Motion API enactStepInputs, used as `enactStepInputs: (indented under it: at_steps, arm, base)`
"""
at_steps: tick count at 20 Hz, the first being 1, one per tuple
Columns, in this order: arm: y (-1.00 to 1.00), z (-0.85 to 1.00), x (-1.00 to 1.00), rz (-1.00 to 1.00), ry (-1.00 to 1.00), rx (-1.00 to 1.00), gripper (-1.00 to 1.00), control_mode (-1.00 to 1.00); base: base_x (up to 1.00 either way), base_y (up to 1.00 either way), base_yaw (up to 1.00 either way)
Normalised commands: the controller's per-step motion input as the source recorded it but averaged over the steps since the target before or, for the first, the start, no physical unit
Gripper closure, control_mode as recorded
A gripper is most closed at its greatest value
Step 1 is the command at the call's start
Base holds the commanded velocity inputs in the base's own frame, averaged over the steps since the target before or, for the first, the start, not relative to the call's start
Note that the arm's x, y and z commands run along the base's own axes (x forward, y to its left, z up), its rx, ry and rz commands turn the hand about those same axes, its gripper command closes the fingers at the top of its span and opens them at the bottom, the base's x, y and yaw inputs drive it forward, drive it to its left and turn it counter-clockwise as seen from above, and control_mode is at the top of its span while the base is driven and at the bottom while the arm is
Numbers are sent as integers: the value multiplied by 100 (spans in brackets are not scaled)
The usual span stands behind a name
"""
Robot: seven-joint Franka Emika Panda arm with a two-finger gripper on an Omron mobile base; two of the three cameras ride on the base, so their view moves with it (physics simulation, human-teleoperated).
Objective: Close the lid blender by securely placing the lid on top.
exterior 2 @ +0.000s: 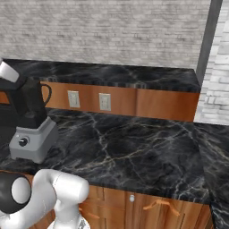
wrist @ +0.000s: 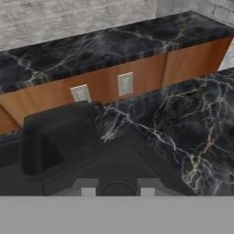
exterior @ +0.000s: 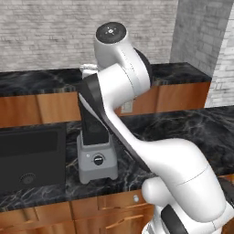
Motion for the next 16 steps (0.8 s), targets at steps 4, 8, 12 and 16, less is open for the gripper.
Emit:
enactStepInputs:
  at_steps: [4, 8, 12, 16]
  arm:
    - [1, 0, 21, -4, 9, -6, 100, -100]
    - [6, -11, 15, -2, 1, -3, 100, -100]
    - [5, -25, 5, -2, 0, 0, 100, -100]
    - [4, -23, 11, -1, 0, 0, 100, -100]
  base:
    - [0, 0, 0]
    - [0, 0, 0]
    - [0, 0, 0]
    - [0, 0, 0]
